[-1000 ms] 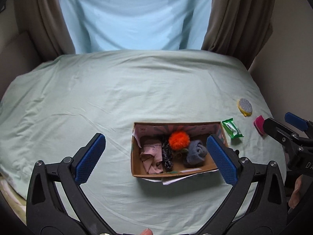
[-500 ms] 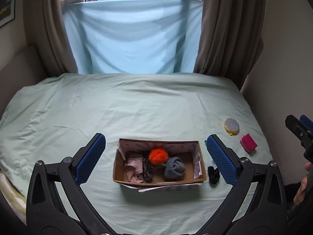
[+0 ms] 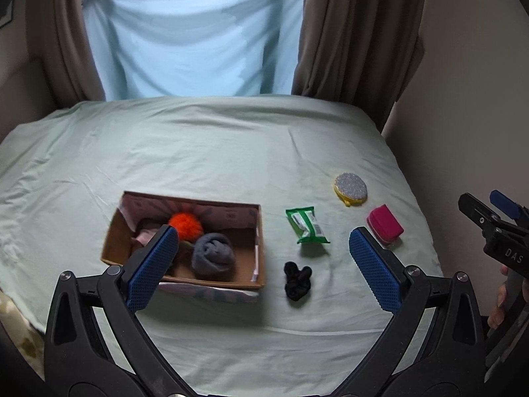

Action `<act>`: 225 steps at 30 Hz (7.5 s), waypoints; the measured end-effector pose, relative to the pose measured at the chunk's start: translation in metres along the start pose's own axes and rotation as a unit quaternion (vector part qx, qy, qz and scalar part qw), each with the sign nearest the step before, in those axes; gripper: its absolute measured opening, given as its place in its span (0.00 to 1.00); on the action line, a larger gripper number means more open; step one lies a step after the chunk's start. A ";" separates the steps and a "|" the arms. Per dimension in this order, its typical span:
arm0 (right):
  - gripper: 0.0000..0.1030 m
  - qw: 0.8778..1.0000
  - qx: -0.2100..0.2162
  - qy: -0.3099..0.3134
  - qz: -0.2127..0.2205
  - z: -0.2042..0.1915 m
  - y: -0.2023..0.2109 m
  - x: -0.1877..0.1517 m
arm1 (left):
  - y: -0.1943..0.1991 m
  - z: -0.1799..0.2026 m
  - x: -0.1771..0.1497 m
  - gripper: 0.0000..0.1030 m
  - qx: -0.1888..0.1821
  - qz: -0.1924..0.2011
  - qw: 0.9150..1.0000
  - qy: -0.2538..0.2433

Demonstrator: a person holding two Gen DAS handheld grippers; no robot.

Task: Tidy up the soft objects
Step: 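Raise both tools away from the box, then grasp the black scrunchie with the left tool while the right tool grasps the pink pouch, then lift the scrunchie and pink pouch and carry both over the box, then open the left tool dropping the scrunchie while the right tool releases the pouch, then raise both tools and move toward the wipes pack and sponge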

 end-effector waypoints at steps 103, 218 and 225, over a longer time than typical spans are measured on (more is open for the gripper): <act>0.44 0.982 0.050 -0.093 -0.159 -0.226 -0.146 -0.021 | -0.130 -0.209 0.027 0.25 -0.046 -0.112 0.991 -0.061; 0.95 0.995 0.044 0.022 -0.089 0.095 -0.101 0.044 | -0.092 0.118 0.021 1.00 -0.031 -0.106 0.994 -0.012; 0.95 0.989 0.071 0.008 -0.133 0.125 -0.194 0.032 | -0.173 0.149 -0.003 1.00 -0.004 -0.146 0.989 -0.003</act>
Point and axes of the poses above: each gripper's, at about its wrist camera, not at the fingertips, and y roughly against the way its jaws point, z to its right, x to its top, the point moved 6 cm from there along -y, roughly the way its jaws point, and after that the axes turned 7 degrees about x, right-handed, at the moved point
